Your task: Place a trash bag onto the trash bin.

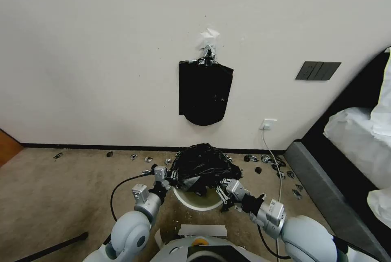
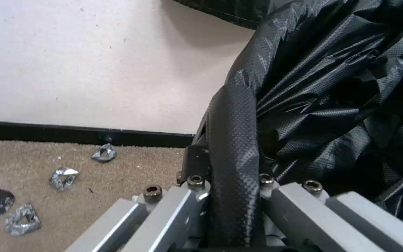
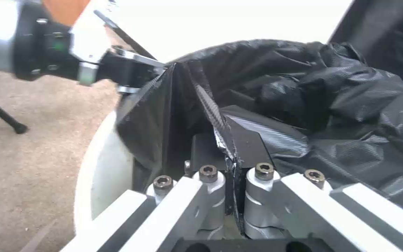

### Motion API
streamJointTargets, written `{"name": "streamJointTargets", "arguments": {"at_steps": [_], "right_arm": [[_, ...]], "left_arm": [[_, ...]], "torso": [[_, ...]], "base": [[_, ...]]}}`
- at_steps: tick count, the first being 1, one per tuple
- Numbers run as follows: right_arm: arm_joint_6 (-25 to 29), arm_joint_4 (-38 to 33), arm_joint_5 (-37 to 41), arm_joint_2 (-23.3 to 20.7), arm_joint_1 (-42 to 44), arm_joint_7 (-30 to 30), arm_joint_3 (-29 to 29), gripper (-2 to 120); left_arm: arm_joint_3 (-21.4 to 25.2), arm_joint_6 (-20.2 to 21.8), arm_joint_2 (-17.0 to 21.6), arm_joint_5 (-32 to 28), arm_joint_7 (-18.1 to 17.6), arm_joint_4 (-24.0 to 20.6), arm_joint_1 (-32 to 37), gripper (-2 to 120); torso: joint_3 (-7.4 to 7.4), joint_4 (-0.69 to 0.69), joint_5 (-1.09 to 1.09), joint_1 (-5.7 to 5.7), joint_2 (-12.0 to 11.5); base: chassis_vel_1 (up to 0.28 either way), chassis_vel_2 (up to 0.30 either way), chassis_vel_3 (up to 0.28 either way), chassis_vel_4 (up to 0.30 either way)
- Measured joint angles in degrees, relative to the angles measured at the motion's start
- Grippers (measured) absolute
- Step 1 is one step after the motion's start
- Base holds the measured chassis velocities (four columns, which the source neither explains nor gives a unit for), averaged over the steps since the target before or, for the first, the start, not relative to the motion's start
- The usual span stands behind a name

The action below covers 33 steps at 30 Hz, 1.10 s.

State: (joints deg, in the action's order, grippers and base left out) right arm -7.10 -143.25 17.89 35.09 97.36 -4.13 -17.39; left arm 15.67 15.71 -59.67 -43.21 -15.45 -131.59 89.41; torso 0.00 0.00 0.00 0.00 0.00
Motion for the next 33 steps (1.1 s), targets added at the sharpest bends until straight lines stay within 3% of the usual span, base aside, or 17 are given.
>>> {"name": "streamJointTargets", "arguments": {"at_steps": [12, 20, 33], "right_arm": [[10.0, 3.1, -5.3, -2.2, 3.2, -9.9, 2.7, 0], [12.1, 6.7, -10.4, -0.5, 3.7, -13.4, 4.8, 0], [14.0, 20.4, -15.3, 3.1, 1.5, -11.0, 7.6, 0]], "left_arm": [[4.4, 2.5, -1.1, -12.3, -5.7, -3.4, 1.0, 2], [4.3, 3.5, -2.1, -17.9, -10.0, -5.6, 1.4, 2], [2.9, 4.3, -3.8, -21.3, -13.0, -8.1, 3.9, 2]], "torso": [[0.00, 0.00, 0.00, 0.00, 0.0], [0.00, 0.00, 0.00, 0.00, 0.0], [0.00, 0.00, 0.01, 0.00, 0.0]], "base": [[0.000, 0.000, 0.000, 0.000], [0.000, 0.000, 0.000, 0.000], [0.000, 0.000, 0.000, 0.000]]}}
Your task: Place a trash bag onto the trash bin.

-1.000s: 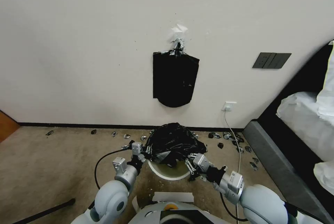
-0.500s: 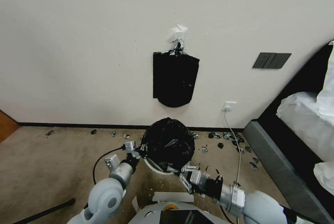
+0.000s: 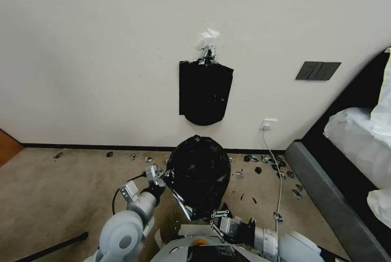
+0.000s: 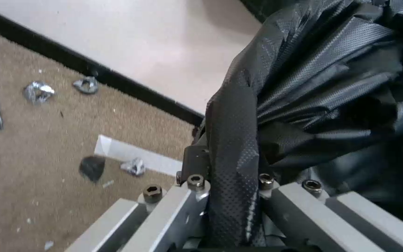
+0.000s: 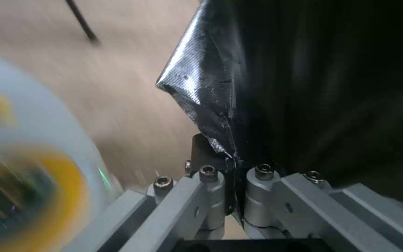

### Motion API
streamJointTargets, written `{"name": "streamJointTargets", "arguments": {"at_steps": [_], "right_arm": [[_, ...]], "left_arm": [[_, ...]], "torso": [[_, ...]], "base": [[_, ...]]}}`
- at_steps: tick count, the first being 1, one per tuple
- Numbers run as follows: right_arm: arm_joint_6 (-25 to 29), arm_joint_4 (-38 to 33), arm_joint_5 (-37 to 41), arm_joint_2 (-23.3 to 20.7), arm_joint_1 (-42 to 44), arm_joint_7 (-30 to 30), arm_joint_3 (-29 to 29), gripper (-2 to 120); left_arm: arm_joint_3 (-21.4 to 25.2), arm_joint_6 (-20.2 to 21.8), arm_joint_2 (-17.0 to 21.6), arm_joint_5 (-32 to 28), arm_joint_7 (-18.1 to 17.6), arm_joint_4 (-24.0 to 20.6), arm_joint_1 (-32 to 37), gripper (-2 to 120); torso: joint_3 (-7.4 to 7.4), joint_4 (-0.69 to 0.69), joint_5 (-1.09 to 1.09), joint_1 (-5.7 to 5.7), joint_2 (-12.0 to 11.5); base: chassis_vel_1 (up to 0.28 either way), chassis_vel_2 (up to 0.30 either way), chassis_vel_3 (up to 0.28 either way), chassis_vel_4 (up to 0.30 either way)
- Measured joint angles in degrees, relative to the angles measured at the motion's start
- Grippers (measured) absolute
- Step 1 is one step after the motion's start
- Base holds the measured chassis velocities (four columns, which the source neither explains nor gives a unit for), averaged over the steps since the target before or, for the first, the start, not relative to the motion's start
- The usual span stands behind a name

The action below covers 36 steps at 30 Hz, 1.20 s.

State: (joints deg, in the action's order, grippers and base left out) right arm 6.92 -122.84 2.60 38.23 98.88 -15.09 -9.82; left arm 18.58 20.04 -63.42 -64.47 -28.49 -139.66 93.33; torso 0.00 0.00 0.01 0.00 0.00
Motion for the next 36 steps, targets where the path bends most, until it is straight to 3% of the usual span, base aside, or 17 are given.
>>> {"name": "streamJointTargets", "arguments": {"at_steps": [13, 20, 24, 25, 27, 28, 31, 32, 36], "right_arm": [[-1.4, 2.7, 0.8, 2.2, -1.4, 3.1, 1.9, 4], [-1.7, 1.3, 1.4, 2.3, 0.5, 4.1, 1.4, 32], [-1.5, 1.3, 1.4, 2.4, 0.9, 4.1, 1.0, 40], [-1.4, 1.1, 1.4, 2.5, 1.2, 4.2, 0.6, 48], [-1.3, 1.0, 1.4, 2.4, 1.4, 4.4, 0.4, 50], [-1.3, -0.5, 1.8, 2.1, 2.9, 5.1, -0.7, 62], [-2.4, -3.6, 3.5, 1.7, 5.3, 5.9, -2.2, 68], [-4.1, -7.4, 5.7, 1.4, 7.9, 7.0, -3.7, 74], [-6.7, -13.7, 9.0, 1.4, 12.0, 8.9, -6.3, 64]], "left_arm": [[-0.8, 0.7, -0.3, 0.9, -1.1, -0.9, 1.4, 2], [0.3, -0.7, -0.2, 3.0, -1.2, 1.3, -0.7, 2], [0.8, -1.0, 0.0, 3.0, -1.3, 1.7, -1.3, 2], [1.2, -1.3, 0.1, 3.0, -1.3, 1.9, -1.5, 2], [1.4, -1.5, 0.2, 3.0, -1.4, 2.0, -1.6, 2], [1.9, -2.7, 0.4, 3.6, -1.4, 2.8, -1.8, 2], [1.6, -4.0, 0.5, 6.3, -1.0, 3.8, -2.0, 2], [0.7, -5.4, 0.6, 9.9, 0.1, 4.9, -2.0, 2], [-1.3, -6.9, 0.5, 15.9, 1.5, 6.7, -2.4, 2]], "torso": [[0.00, 0.00, -0.01, 0.00, 0.0], [0.00, 0.00, -0.02, 0.00, 0.0], [0.00, 0.01, -0.01, 0.00, 0.0], [0.00, 0.00, 0.00, 0.00, 0.0], [0.00, 0.00, -0.01, 0.00, 0.0], [0.00, 0.00, 0.00, 0.00, 0.0], [0.00, -0.01, 0.00, 0.00, 0.0], [0.00, -0.01, -0.02, 0.00, 0.0], [0.00, 0.01, -0.02, 0.00, 0.0]], "base": [[0.000, 0.000, 0.000, 0.000], [0.000, 0.000, 0.000, 0.000], [0.000, 0.000, 0.000, 0.000], [0.000, 0.000, 0.000, 0.000], [0.000, 0.000, 0.000, 0.000], [0.000, 0.000, 0.000, 0.000], [0.000, 0.000, 0.000, 0.000], [0.000, 0.000, 0.000, 0.000], [0.000, 0.000, 0.000, 0.000]]}}
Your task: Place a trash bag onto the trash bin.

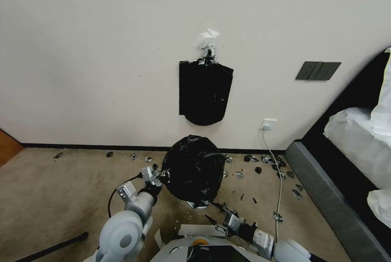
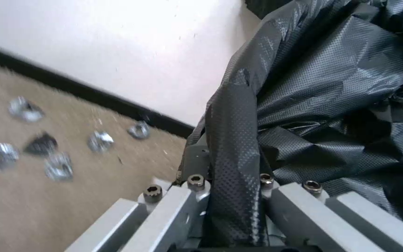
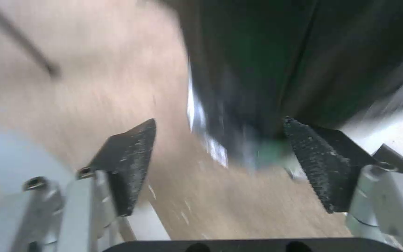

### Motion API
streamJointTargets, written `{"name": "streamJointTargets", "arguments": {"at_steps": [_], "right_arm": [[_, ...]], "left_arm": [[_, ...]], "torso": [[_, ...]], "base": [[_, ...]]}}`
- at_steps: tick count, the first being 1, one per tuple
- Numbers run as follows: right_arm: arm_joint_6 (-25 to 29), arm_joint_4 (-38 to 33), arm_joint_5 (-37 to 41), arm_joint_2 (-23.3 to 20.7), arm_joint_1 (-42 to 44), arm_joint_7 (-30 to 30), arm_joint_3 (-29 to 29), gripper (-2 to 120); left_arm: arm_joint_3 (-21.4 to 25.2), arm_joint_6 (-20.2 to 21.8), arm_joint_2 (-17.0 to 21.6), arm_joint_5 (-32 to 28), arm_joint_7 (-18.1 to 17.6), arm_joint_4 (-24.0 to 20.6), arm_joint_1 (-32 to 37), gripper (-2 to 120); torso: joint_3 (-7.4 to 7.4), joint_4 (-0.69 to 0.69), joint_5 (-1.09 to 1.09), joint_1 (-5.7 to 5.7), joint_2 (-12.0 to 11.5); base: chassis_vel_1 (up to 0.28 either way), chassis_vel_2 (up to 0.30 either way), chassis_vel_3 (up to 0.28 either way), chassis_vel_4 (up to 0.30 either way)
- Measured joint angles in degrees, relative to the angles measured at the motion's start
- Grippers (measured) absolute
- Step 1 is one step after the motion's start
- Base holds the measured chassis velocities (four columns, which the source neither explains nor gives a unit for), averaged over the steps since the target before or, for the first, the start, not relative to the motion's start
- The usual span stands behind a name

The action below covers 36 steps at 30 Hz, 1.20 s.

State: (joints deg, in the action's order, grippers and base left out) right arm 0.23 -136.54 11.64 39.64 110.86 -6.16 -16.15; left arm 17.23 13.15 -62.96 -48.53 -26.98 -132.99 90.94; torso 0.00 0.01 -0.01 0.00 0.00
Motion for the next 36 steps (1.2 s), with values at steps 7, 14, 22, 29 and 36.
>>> {"name": "streamJointTargets", "arguments": {"at_steps": [7, 14, 22, 29, 36], "right_arm": [[-5.2, -7.1, 8.5, -0.1, 4.3, 3.8, -3.8, 36], [-13.3, -7.2, 18.5, -0.4, -2.5, 8.8, -1.8, 11], [-24.3, -7.0, 39.6, -2.1, -23.7, 17.8, 3.0, 0], [-32.4, -6.4, 51.0, -0.1, -40.8, 29.6, 13.7, 0], [-37.0, -0.5, 52.8, 5.3, -50.6, 39.6, 24.3, 0]], "left_arm": [[-3.1, -2.0, -0.1, 9.6, 1.2, 2.8, -1.2, 2], [-6.9, -3.6, -0.7, 18.1, 2.9, 4.1, -1.4, 2], [-11.0, -4.6, -1.4, 27.6, 4.5, 5.8, -1.7, 2], [-14.3, -4.7, -3.5, 32.1, 5.2, 6.8, -2.3, 2], [-14.7, -3.6, -5.0, 32.8, 5.4, 6.8, -2.7, 2]], "torso": [[0.00, 0.00, 0.01, 0.00, 0.0], [0.00, 0.00, 0.02, 0.00, 0.0], [-0.01, -0.01, 0.01, -0.01, 0.0], [-0.01, -0.02, -0.01, 0.00, 0.0], [-0.01, -0.02, 0.01, 0.00, 0.0]], "base": [[0.000, 0.000, 0.000, 0.000], [0.000, 0.000, 0.000, 0.000], [0.000, 0.000, 0.000, 0.000], [0.000, 0.000, 0.000, 0.000], [0.000, 0.000, 0.000, 0.000]]}}
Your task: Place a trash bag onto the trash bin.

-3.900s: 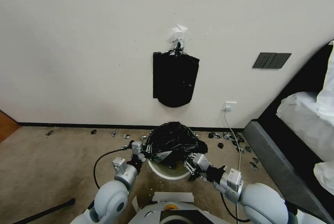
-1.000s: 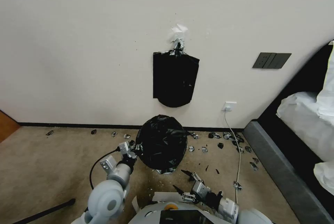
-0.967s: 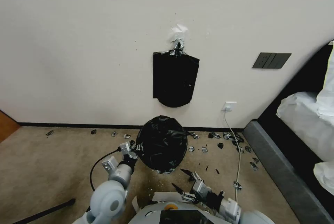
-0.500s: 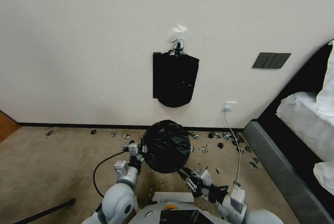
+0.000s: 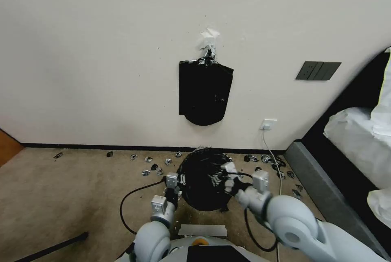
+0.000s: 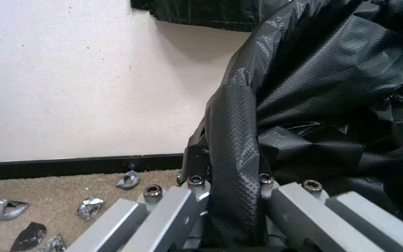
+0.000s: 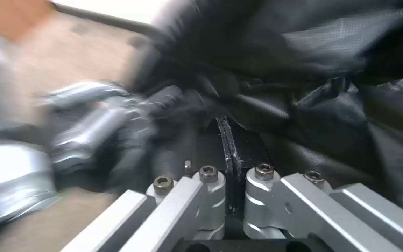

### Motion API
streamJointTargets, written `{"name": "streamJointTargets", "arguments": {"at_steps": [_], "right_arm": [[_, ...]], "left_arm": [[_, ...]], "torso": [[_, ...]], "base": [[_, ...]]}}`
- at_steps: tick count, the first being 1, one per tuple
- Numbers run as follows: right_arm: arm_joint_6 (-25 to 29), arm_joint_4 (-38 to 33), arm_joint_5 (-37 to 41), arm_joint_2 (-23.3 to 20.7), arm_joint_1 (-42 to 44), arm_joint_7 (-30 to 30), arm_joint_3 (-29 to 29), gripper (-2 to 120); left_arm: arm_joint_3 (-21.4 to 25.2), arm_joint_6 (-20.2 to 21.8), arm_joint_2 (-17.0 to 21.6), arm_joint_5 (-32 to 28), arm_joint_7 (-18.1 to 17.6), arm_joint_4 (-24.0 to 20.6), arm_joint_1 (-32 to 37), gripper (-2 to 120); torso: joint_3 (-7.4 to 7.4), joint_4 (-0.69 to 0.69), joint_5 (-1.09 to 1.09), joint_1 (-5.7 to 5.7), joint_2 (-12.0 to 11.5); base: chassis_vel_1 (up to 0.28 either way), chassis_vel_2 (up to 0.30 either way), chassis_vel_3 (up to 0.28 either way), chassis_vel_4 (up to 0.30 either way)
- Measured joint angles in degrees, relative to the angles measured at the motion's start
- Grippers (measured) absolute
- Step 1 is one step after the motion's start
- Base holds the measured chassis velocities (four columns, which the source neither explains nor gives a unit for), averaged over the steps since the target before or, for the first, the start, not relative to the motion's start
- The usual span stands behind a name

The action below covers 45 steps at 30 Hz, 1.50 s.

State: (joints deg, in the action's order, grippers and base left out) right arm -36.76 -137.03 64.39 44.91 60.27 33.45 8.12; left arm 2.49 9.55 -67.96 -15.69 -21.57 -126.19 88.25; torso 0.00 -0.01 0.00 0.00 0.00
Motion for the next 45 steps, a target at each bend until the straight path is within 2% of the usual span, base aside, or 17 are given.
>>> {"name": "streamJointTargets", "arguments": {"at_steps": [6, 13, 15, 22, 34, 38, 45], "right_arm": [[-1.7, 2.3, 0.0, 0.5, -1.0, 2.7, 1.9, 0], [-3.3, 7.0, -5.2, 3.3, -4.0, 5.6, 7.6, 0], [-4.2, 9.5, -8.8, 3.8, -5.1, 6.0, 9.8, 0], [-4.9, 12.9, -10.3, 4.4, -6.1, 7.9, 11.6, 0], [-5.3, 14.1, -9.0, 5.4, -7.3, 11.1, 12.3, 0], [-5.3, 12.5, -7.5, 4.7, -8.7, 11.9, 12.9, 0], [-5.3, 13.0, -7.3, 5.1, -11.3, 11.9, 16.2, 0]], "left_arm": [[0.1, 0.1, -0.3, 0.0, 0.0, -0.4, 0.5, 2], [-0.5, 0.2, -1.5, 0.9, 0.1, -1.1, 1.6, 2], [-0.7, 0.3, -2.0, 1.5, 0.4, -1.5, 2.2, 2], [-0.6, 0.5, -1.8, 1.6, 1.0, -2.5, 3.0, 2], [-1.3, 0.5, -2.3, 2.1, 1.1, -2.5, 3.3, 2], [-1.4, 0.6, -2.7, 2.9, 1.1, -2.0, 3.6, 2], [-2.1, 1.2, -2.3, 3.1, 0.9, -1.9, 3.6, 2]], "torso": [[0.00, 0.02, -0.01, 0.00, 0.0], [0.00, -0.01, 0.00, 0.00, 0.0], [0.00, -0.01, 0.00, 0.00, 0.0], [0.00, 0.01, 0.01, 0.00, 0.0], [0.00, 0.01, 0.00, 0.00, 0.0], [0.00, 0.01, -0.01, 0.00, 0.0], [0.00, 0.01, 0.00, 0.00, 0.0]], "base": [[0.000, 0.000, 0.000, 0.000], [0.000, 0.000, 0.000, 0.000], [0.000, 0.000, 0.000, 0.000], [0.000, 0.000, 0.000, 0.000], [0.000, 0.000, 0.000, 0.000], [0.000, 0.000, 0.000, 0.000], [0.000, 0.000, 0.000, 0.000]]}}
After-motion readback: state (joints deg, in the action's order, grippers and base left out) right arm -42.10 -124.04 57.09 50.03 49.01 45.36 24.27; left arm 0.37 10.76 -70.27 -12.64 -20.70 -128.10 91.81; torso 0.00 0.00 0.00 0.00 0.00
